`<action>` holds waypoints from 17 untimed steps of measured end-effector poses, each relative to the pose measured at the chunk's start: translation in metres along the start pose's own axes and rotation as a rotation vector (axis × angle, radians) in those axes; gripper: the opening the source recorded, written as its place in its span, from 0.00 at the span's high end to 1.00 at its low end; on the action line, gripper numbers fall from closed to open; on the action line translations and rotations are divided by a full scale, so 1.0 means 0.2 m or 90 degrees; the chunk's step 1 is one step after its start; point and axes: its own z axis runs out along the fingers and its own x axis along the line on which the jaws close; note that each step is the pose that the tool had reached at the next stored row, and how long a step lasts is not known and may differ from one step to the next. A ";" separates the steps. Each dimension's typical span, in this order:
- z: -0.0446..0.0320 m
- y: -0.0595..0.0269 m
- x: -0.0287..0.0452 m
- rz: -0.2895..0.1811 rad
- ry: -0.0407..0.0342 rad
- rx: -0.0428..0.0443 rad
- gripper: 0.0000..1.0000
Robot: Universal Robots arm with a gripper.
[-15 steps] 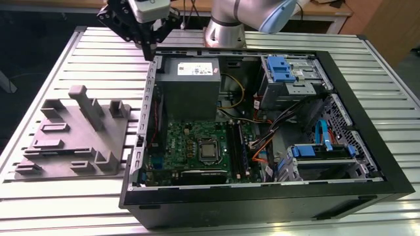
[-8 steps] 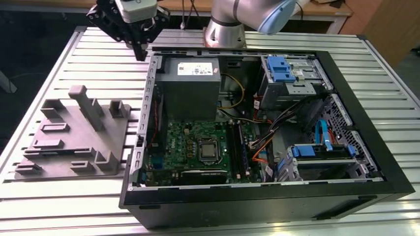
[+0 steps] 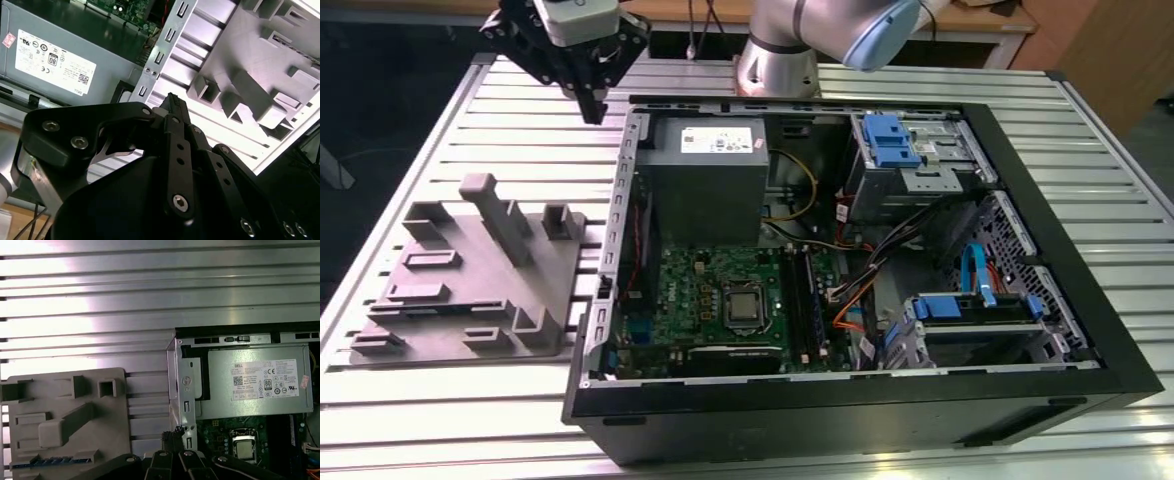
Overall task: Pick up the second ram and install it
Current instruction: 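Reach for the second ram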
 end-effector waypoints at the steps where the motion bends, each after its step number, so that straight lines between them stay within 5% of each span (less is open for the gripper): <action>1: 0.000 -0.001 0.007 0.000 0.0000 0.0000 0.90; 17: -0.001 -0.010 0.127 0.000 -0.0008 -0.0001 0.90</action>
